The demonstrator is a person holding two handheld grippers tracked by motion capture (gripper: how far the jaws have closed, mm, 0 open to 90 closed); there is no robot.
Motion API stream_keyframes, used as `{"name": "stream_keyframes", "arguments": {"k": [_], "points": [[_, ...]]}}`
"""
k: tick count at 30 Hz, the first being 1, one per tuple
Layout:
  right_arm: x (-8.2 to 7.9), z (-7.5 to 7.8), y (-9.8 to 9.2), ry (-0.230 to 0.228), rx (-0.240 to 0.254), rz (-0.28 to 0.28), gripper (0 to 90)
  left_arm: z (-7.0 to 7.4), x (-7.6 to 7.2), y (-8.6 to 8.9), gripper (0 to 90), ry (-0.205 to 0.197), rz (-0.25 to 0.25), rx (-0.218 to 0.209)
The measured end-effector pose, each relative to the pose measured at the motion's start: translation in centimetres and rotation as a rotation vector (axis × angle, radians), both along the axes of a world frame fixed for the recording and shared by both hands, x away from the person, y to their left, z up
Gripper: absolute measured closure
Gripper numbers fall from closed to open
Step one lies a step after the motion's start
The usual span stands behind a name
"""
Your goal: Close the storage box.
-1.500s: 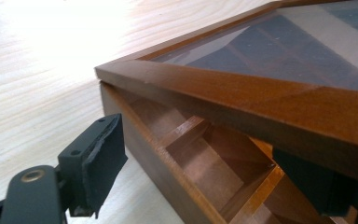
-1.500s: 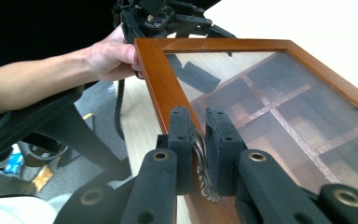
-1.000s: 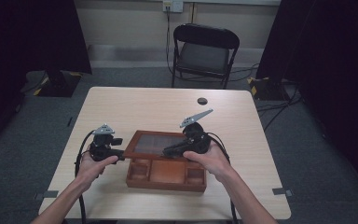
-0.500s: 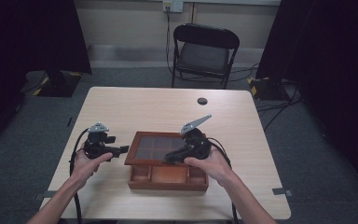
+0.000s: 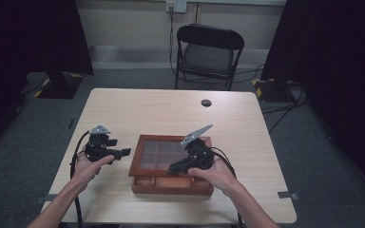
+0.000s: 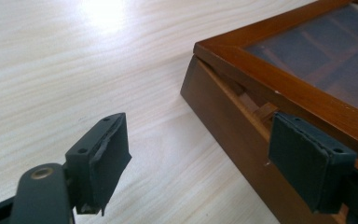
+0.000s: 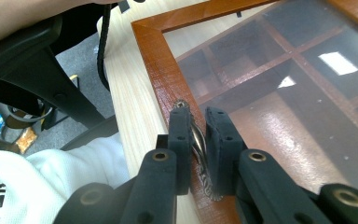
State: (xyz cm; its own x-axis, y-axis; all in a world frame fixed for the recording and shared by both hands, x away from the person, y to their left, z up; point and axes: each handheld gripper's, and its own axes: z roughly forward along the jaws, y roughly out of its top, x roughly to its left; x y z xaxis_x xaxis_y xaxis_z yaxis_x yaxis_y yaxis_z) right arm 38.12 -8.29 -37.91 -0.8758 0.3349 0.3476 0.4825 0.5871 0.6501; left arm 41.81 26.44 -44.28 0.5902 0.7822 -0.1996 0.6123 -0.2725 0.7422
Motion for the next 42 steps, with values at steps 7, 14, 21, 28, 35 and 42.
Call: {"name": "stream_keyframes", "arguments": {"k": [7, 14, 21, 28, 35, 42], "points": [[-0.4, -1.5, 0.4, 0.009, -0.036, 0.011, 81.5, -0.1, 0.0, 0.0, 20.4, 0.008, -0.003, 0.009], [-0.6, -2.4, 0.6, 0.017, -0.052, 0.020, 81.6, -0.2, 0.1, 0.1, 20.4, 0.007, 0.002, 0.010], [-0.7, -3.1, 0.6, 0.011, -0.062, 0.023, 81.6, -0.2, 0.1, 0.1, 20.5, 0.014, 0.000, 0.016], [-0.8, -4.8, 0.8, 0.057, -0.075, 0.000, 81.5, -0.3, 0.1, 0.1, 20.5, 0.014, 0.011, 0.026], [-0.8, -4.9, 0.3, 0.055, -0.045, -0.053, 63.1, -0.2, 0.1, 0.1, 20.5, 0.016, 0.008, 0.019], [0.0, -3.6, -1.0, 0.003, 0.008, -0.183, 47.3, 0.2, -0.3, -0.4, 21.1, 0.013, 0.011, 0.010]]}}
